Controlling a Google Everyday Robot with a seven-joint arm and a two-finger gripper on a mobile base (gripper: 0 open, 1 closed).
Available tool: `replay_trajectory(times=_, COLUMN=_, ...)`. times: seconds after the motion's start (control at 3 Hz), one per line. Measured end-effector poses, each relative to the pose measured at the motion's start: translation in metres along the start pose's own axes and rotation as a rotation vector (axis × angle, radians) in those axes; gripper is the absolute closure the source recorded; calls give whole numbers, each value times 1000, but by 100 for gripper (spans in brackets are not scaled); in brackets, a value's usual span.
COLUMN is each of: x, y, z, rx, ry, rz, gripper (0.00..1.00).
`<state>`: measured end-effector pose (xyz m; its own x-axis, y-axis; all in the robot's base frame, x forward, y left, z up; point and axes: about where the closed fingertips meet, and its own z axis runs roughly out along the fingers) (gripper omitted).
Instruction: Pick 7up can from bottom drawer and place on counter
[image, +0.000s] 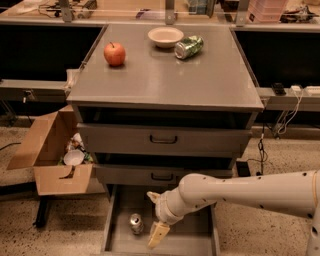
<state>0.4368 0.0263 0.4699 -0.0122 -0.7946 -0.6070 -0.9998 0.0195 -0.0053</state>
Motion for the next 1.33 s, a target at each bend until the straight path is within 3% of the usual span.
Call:
replay_trajectory(times=0.33, x=10, y=-19, z=31, rx=47, ry=-105, rz=-12, gripper=0)
replay_trajectory(times=0.67, x=41, y=-39, z=74, rx=105, ry=-252, rz=50, gripper=0)
replay_trajectory(times=1.0, x=65, y=-36, z=110, rx=103, ry=-347, rz=126, gripper=0)
replay_trajectory(times=1.33, x=92, y=-33, z=160, rx=96, ry=-333, rz=193, gripper=0)
